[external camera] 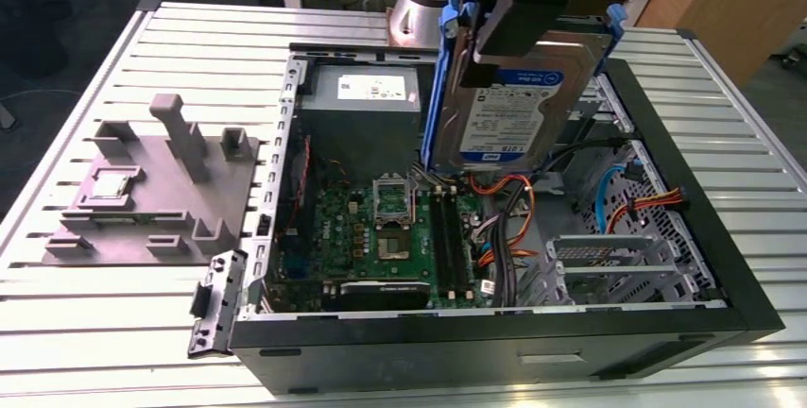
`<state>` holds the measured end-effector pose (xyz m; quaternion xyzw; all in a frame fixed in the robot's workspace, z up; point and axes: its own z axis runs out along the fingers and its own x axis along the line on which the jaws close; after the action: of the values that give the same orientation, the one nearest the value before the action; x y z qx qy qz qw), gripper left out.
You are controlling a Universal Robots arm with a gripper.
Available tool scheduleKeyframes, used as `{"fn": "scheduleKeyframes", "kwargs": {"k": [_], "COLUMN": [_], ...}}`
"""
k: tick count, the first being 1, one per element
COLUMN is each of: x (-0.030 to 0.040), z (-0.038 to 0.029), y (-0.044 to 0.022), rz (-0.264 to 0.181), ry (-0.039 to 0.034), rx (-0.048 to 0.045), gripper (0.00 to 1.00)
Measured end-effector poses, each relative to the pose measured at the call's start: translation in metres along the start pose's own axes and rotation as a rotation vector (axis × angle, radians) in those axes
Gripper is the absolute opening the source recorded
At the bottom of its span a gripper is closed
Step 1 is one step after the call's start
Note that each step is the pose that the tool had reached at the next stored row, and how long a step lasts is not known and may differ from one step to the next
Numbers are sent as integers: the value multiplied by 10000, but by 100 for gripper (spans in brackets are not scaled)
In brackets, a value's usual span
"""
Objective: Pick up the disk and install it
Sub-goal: 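Insert the disk into the insertion slot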
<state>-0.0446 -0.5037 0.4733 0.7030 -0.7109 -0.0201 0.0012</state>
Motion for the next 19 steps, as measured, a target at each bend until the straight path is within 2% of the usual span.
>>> {"fn": "scheduleKeyframes", "kwargs": {"k": [7, 10, 19], "x": [45, 54, 57], "z": [-1, -1, -4], "y": [0, -12, -129], "rz": [2, 1, 2], "ry": [61, 65, 66], "rx": [0, 0, 0], "gripper": [37, 37, 37]}}
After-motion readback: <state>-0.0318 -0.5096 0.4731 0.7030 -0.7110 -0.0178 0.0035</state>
